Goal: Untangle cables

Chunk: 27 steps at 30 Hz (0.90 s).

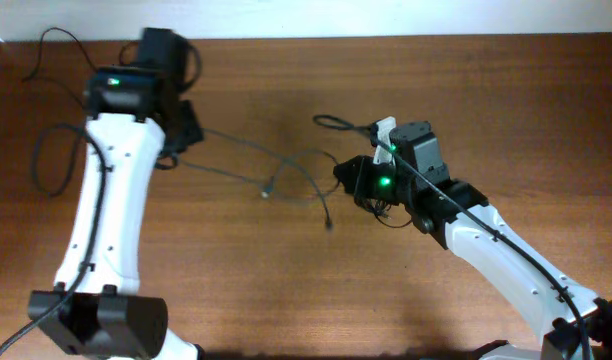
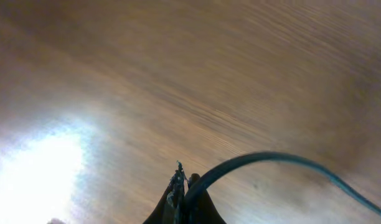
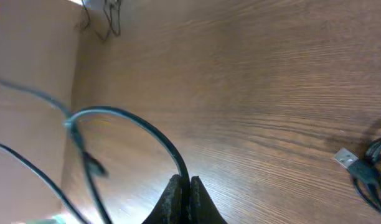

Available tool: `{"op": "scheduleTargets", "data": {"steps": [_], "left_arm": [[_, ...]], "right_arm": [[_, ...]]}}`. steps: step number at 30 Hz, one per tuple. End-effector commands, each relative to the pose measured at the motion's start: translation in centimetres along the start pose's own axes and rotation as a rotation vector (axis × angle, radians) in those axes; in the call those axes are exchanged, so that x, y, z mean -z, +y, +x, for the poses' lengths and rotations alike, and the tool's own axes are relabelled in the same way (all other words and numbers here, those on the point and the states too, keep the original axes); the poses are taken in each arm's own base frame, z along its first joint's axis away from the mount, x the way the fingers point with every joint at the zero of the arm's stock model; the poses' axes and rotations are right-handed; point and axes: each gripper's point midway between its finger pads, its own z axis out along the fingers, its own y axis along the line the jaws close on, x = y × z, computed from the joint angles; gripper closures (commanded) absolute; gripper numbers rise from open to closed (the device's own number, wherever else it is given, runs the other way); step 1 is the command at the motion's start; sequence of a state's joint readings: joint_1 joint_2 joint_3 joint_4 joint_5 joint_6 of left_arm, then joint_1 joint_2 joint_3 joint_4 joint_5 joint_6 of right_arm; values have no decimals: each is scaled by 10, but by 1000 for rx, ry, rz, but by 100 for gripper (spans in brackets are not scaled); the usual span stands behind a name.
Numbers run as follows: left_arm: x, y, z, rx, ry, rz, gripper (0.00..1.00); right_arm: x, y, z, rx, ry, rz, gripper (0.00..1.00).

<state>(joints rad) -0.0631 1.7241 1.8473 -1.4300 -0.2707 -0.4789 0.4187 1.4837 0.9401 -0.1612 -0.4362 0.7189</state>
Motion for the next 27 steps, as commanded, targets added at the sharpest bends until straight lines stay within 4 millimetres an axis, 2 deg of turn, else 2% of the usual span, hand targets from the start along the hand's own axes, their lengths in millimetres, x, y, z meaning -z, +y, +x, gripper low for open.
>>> {"op": "scheduleTargets", "data": {"steps": [1, 4, 7, 9, 12, 14, 17, 22, 24, 25, 27], "left_arm": [[2, 32, -9, 110, -17, -40, 100], [1, 34, -10, 124, -9, -30, 100], [1, 32, -10, 124, -10, -20, 100], [1, 26, -10, 126, -1, 17, 100], [2, 11, -7, 126, 22, 94, 100], [1, 14, -11, 134, 8, 87, 100], [0, 32, -21, 194, -44, 5, 100], [0, 34, -21, 203, -43, 2, 100], [0, 34, -21, 202, -39, 0, 100], [0, 34, -20, 201, -37, -1, 100], [0, 35, -19, 200, -34, -3, 100]], "right_arm": [[2, -6, -10, -156, -57, 28, 96], [2, -6, -11, -223, -60, 23, 96], [2, -6, -10, -363, -58, 19, 96], [1, -1, -5, -438, -32, 1, 96], [-2, 5, 1, -448, -16, -7, 96], [-3, 5, 1, -440, -31, 8, 96], [-2, -13, -2, -456, -82, 90, 96], [-4, 15, 20, -700, 74, -17, 96], [-5, 22, 27, -725, 103, -28, 96], [-4, 41, 32, -722, 166, -97, 96], [-3, 63, 31, -671, 194, -184, 96]]}}
